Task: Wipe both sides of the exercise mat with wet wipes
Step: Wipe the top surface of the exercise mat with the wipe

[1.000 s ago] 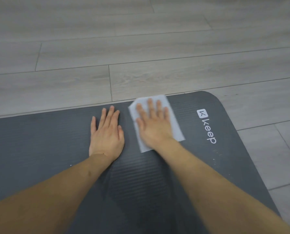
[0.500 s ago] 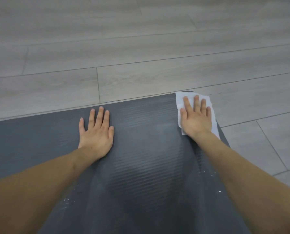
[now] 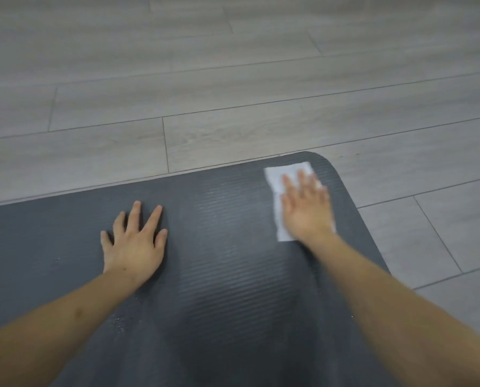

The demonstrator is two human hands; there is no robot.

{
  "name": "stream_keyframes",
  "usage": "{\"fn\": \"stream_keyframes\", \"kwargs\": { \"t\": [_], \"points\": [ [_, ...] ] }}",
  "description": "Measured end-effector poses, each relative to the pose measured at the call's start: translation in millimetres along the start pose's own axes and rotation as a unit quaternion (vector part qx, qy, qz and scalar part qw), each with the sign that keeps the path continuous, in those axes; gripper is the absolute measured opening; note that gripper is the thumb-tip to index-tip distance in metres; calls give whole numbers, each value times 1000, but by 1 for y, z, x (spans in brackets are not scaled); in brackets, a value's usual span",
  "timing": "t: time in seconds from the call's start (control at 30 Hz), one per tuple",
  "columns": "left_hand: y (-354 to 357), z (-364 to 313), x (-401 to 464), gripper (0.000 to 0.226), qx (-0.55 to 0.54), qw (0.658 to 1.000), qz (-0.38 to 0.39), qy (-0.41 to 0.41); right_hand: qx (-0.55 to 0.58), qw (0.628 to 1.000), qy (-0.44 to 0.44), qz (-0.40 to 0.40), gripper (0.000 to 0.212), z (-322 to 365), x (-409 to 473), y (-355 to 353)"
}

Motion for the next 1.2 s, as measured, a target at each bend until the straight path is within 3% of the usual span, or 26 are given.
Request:
{"fn": "stream_keyframes", "kwargs": {
  "t": [0.1,0.17,0.37,0.5,0.57,0.67,0.77,0.9,1.03,1.13,1.2],
  "points": [
    [10,-2,3,57,4,999,54,-3,11,995,93,31,61,-61,0,-9],
    [15,-4,4,56,-1,998,60,-7,-5,996,88,20,63,-45,-3,-8],
    [19,-1,8,57,-10,993,113,-22,33,981,-192,26,66,152,-69,14],
    [17,0,8,57,-23,991,132,-30,65,962,-259,51,59,177,-84,13],
    [16,-1,8,57,-23,990,136,-29,46,971,-231,47,63,138,-64,12],
    [16,-1,7,57,-18,990,135,-29,10,997,-81,5,72,28,-28,1],
    [16,-3,7,58,-21,990,138,-30,3,998,59,15,68,-69,-24,-13],
    [15,-3,7,58,-27,988,149,-34,7,995,101,7,64,-56,-31,-4],
    [14,-3,8,58,-27,987,155,-30,28,999,-37,17,70,57,-66,7],
    [14,-1,8,58,-35,985,163,-33,61,971,-227,44,64,165,-137,13],
    [15,0,9,58,-44,984,168,-34,81,951,-293,63,60,185,-156,12]
  ]
}}
Point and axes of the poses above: each hand's wrist, its own x-axis towards the middle knuckle, its own y-axis out of the palm, z = x × y, the point moved 6 cm from there along x, towards the middle knuckle, and after that the axes turned 9 degrees about -z, right-handed, at the moved point
